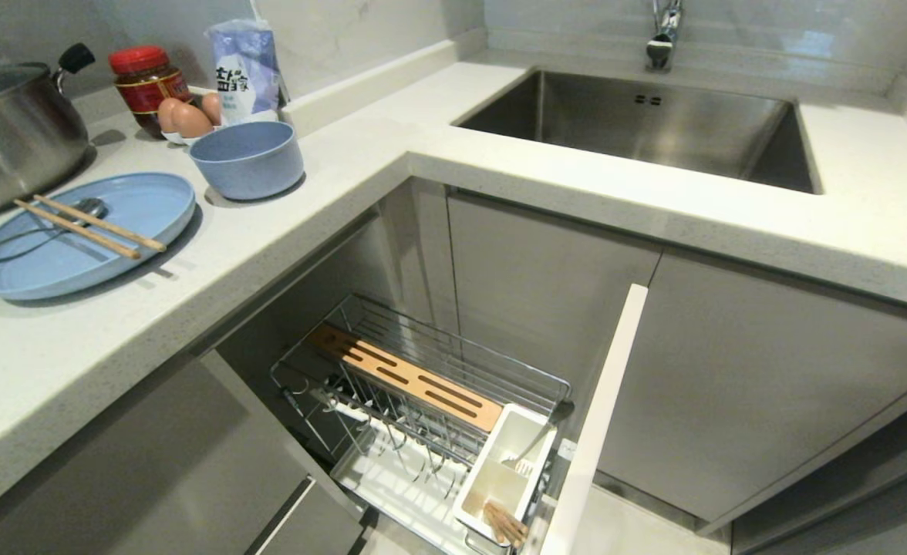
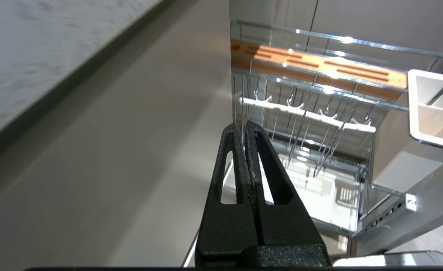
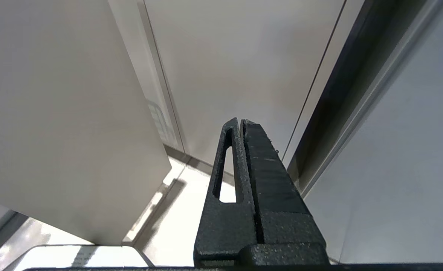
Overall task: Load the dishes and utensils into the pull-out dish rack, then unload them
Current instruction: Pick up the chopsticks and place it in the cupboard
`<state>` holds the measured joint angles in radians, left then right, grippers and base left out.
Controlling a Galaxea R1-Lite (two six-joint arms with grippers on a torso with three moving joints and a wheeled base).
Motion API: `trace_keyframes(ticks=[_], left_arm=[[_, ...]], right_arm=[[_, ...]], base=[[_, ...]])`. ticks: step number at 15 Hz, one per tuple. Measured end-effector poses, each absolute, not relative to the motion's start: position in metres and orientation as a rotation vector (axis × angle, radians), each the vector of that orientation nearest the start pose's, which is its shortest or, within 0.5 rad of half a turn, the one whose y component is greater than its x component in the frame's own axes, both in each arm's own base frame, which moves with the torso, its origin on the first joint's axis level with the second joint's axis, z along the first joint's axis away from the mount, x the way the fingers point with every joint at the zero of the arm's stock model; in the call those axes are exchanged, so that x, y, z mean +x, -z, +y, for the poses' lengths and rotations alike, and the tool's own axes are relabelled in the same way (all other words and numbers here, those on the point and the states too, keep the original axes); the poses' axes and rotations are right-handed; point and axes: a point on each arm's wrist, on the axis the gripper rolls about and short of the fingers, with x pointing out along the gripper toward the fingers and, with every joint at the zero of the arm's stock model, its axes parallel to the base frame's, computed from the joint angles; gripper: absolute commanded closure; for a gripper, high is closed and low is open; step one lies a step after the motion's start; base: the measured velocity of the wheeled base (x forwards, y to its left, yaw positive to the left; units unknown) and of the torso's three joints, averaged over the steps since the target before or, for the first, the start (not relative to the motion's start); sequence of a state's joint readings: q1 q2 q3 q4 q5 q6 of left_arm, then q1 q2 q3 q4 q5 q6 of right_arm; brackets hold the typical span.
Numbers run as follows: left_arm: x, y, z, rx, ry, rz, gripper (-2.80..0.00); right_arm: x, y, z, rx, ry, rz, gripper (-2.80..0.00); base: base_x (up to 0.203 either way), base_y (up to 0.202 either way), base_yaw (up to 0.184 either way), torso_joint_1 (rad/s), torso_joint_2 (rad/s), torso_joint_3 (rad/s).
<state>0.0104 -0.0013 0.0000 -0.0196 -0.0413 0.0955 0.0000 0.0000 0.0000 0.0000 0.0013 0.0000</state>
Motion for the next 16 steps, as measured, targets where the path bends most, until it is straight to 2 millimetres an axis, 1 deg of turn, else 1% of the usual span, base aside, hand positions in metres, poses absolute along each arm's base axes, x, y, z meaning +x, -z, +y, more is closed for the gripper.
trace_keyframes(ticks=[7, 15, 16], left_arm=[[-0.0229, -0.0773, -0.0011, 0.096, 0.027, -0.021, 0.0], [-0.023, -0.0782, -0.0012, 0.093, 0.03, -0.029, 0.0], [-0.0247, -0.0841, -0.0013, 0.096, 0.033, -0.05, 0.0]], right_arm=[[-0.0228, -0.0755, 0.0, 0.0, -0.001, 0.0, 0.0], [-0.0228, -0.0755, 0.0, 0.0, -0.001, 0.0, 0.0], [-0.0228, -0.0755, 0.0, 0.0, -0.001, 0.0, 0.0]], base=[[0.0, 0.0, 0.0, 0.003, 0.0, -0.189], [0.0, 0.0, 0.0, 0.0, 0.0, -0.018], [0.0, 0.0, 0.0, 0.0, 0.0, 0.0]])
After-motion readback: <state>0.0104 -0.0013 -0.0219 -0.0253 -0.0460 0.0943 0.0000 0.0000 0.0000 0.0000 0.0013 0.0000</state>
